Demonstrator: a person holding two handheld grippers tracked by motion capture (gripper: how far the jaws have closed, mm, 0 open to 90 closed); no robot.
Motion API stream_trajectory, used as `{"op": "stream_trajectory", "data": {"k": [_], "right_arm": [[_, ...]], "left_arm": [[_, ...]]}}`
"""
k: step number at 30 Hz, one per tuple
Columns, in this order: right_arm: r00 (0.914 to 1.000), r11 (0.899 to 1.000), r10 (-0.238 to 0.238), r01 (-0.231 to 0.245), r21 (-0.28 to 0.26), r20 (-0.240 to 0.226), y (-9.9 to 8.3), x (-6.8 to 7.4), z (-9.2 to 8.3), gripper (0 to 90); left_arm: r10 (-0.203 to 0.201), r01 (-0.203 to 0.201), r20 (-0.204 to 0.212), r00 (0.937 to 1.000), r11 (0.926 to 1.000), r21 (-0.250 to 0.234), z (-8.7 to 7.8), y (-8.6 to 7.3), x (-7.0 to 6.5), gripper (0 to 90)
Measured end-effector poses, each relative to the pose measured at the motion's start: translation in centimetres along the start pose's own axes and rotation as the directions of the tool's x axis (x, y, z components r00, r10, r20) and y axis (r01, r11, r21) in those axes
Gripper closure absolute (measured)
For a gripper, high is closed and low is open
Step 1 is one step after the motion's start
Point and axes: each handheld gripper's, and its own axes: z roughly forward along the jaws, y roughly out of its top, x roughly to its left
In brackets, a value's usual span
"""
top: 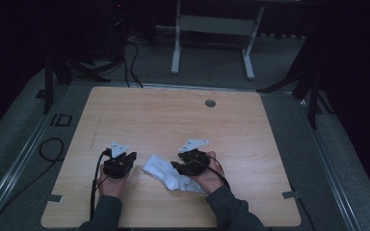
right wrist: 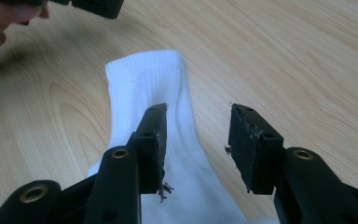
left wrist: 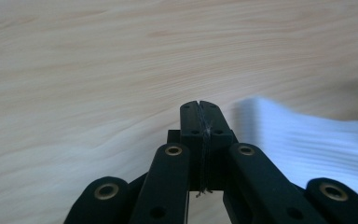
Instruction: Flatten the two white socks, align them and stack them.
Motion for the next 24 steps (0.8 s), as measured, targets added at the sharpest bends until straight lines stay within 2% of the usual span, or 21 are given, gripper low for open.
{"op": "stream_trajectory", "data": {"k": [2, 5, 9, 12, 13, 16, 17, 24], "right_arm": [[1.0, 1.0, 0.006, -0.006, -0.001, 0.001, -0.2, -0.3, -0.5, 58.1], [1.0, 1.0, 0.009, -0.009, -0.004, -0.001, -0.4, -0.3, -1.3, 59.4], [0.9999, 1.0, -0.001, 0.001, -0.007, 0.011, -0.7, -0.4, -2.4, 61.0], [0.9997, 1.0, -0.002, 0.003, -0.007, 0.024, -0.9, -0.6, -3.1, 61.4], [0.9996, 1.0, -0.005, 0.005, -0.007, 0.028, -1.0, -0.7, -3.2, 61.5], [0.999, 1.0, 0.006, -0.005, -0.003, 0.044, -1.4, -1.0, -3.9, 61.9], [0.9987, 1.0, 0.009, -0.009, 0.002, 0.049, -1.5, -1.0, -4.1, 61.9], [0.9956, 0.997, 0.055, -0.059, 0.057, 0.076, -3.8, -1.8, -4.6, 62.2]], "left_arm": [[0.049, -0.049, 0.028, 0.9984, 0.9988, 0.005, 0.3, 0.1, -1.0, 89.2], [0.118, -0.12, 0.059, 0.9913, 0.9921, 0.035, 1.0, 0.1, -2.4, 89.2], [0.17, -0.176, 0.094, 0.981, 0.9822, 0.065, 1.8, 0.0, -3.6, 89.2], [0.187, -0.198, 0.109, 0.9763, 0.975, 0.101, 2.2, -0.2, -3.9, 89.2], [0.193, -0.206, 0.109, 0.9751, 0.9704, 0.126, 2.4, -0.3, -4.0, 89.2], [0.204, -0.217, 0.105, 0.9734, 0.9663, 0.139, 2.5, -0.4, -4.2, 89.5], [0.216, -0.228, 0.095, 0.9718, 0.9627, 0.146, 2.6, -0.4, -4.4, 89.6], [0.235, -0.244, 0.077, 0.9691, 0.9571, 0.156, 2.6, -0.4, -4.7, 89.8]]}}
